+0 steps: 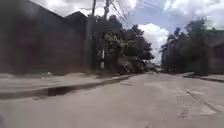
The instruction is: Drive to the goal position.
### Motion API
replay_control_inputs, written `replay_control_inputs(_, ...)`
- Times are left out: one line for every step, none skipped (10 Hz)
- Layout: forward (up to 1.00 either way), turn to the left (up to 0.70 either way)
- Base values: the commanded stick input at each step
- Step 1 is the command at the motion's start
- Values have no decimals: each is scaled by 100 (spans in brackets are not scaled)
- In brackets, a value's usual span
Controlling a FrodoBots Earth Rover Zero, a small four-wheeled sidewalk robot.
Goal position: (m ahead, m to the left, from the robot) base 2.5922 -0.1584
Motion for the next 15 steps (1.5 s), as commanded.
replay_control_inputs(100, -40)
replay_control_inputs(100, -40)
replay_control_inputs(100, -39)
replay_control_inputs(100, -26)
replay_control_inputs(100, 0)
replay_control_inputs(100, 0)
replay_control_inputs(100, 0)
replay_control_inputs(100, 0)
replay_control_inputs(100, 0)
replay_control_inputs(100, 0)
replay_control_inputs(100, 0)
replay_control_inputs(100, 0)
replay_control_inputs(100, 0)
replay_control_inputs(100, 0)
replay_control_inputs(100, 0)
